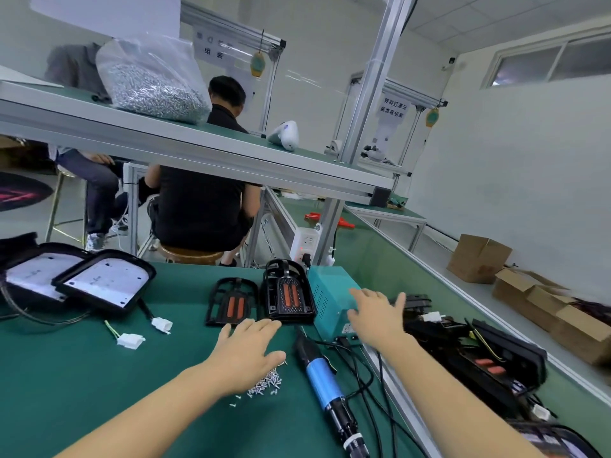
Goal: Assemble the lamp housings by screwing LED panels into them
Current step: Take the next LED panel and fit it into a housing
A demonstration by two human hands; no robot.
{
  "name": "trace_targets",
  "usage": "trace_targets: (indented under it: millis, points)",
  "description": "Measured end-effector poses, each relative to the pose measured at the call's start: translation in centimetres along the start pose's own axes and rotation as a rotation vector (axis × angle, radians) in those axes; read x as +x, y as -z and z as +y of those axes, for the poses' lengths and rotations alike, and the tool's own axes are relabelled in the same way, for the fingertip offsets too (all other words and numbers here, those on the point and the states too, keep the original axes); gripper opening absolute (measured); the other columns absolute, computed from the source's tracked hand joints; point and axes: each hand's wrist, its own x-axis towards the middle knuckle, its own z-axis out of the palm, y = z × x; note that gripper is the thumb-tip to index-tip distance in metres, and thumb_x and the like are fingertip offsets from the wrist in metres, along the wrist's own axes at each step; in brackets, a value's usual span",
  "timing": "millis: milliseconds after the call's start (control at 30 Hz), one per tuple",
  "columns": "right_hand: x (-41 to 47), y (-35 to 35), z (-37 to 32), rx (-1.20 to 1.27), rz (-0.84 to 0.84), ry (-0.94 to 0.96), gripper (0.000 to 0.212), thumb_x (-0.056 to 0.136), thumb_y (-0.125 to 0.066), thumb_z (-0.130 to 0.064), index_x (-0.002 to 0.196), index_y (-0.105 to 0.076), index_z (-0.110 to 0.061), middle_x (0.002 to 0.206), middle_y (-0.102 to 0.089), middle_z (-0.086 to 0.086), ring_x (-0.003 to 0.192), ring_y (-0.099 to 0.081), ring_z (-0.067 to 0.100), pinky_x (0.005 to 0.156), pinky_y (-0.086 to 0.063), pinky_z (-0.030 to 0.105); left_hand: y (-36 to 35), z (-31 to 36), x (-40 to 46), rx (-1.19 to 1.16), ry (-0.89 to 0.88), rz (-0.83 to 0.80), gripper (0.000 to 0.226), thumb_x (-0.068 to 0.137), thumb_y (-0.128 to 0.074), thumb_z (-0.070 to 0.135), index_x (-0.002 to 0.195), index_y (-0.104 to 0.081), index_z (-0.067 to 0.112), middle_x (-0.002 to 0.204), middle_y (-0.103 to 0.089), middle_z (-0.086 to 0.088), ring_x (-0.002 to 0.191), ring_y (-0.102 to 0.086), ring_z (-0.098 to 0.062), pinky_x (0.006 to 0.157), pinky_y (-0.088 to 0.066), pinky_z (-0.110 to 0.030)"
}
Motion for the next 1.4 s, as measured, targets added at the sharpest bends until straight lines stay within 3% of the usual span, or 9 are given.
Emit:
trace_targets:
  millis: [200, 400, 867, 1100, 1233, 1400]
  points:
    - [-2.7, -1.0, -7.4, 0.201, -0.003, 0.2, 0.05, 0.104, -0.031, -0.043, 0.152, -0.025, -0.03, 0.157, -0.027, -0.006, 0.146, -0.02, 0.018, 0.115, 0.005, 0.06, 0.2, -1.4, -1.0, 0.045, 0.064, 0.011, 0.064, 0.098, -0.032, 0.05, 0.152, -0.006, 0.027, 0.16, -0.004, 0.009, 0.147, 0.0, -0.017, 0.117, 0.001, -0.049]
    - [-5.0, -2.0, -13.2, 0.247, -0.043, 0.346, 0.055, 0.104, -0.023, -0.051, 0.155, -0.017, -0.031, 0.161, -0.017, -0.007, 0.149, -0.01, 0.016, 0.116, 0.007, 0.057, 0.9, -3.9, -3.3, 0.075, 0.132, 0.066, 0.068, 0.097, -0.036, 0.051, 0.152, -0.003, 0.027, 0.16, 0.0, 0.01, 0.147, 0.002, -0.018, 0.116, 0.002, -0.05]
    - [-7.7, -5.5, -25.7, 0.335, -0.146, 0.541, 0.055, 0.103, -0.025, -0.051, 0.154, -0.012, -0.035, 0.161, -0.013, -0.015, 0.149, -0.008, 0.013, 0.116, 0.007, 0.057, 0.8, -13.8, -11.4, 0.119, 0.435, 0.191, 0.067, 0.098, -0.035, 0.05, 0.152, -0.001, 0.028, 0.16, 0.004, 0.012, 0.147, 0.003, -0.017, 0.116, 0.0, -0.049]
    - [-7.4, -5.8, -30.2, 0.321, -0.142, 0.573, 0.056, 0.104, -0.027, -0.049, 0.155, -0.014, -0.031, 0.162, -0.014, -0.009, 0.15, -0.007, 0.014, 0.116, 0.007, 0.058, -0.2, -18.0, -13.2, 0.162, 0.574, 0.225, 0.066, 0.099, -0.026, 0.052, 0.152, 0.003, 0.026, 0.16, 0.004, 0.009, 0.147, 0.003, -0.019, 0.116, -0.001, -0.049]
    - [-6.7, -5.8, -32.2, 0.339, -0.079, 0.578, 0.056, 0.104, -0.03, -0.045, 0.155, -0.013, -0.028, 0.162, -0.014, -0.008, 0.149, -0.009, 0.015, 0.118, 0.002, 0.055, -1.4, -18.8, -13.3, 0.204, 0.58, 0.258, 0.063, 0.099, -0.018, 0.053, 0.152, 0.0, 0.026, 0.161, -0.001, 0.006, 0.147, 0.002, -0.02, 0.117, -0.002, -0.048]
    - [-4.7, -5.3, -34.0, 0.401, 0.049, 0.553, 0.055, 0.103, -0.042, -0.036, 0.151, -0.022, -0.02, 0.155, -0.027, -0.003, 0.141, -0.026, 0.019, 0.116, -0.02, 0.038, -2.1, -18.8, -13.1, 0.211, 0.564, 0.316, 0.059, 0.099, -0.018, 0.052, 0.152, -0.01, 0.026, 0.16, -0.007, 0.006, 0.147, -0.001, -0.021, 0.117, -0.002, -0.047]
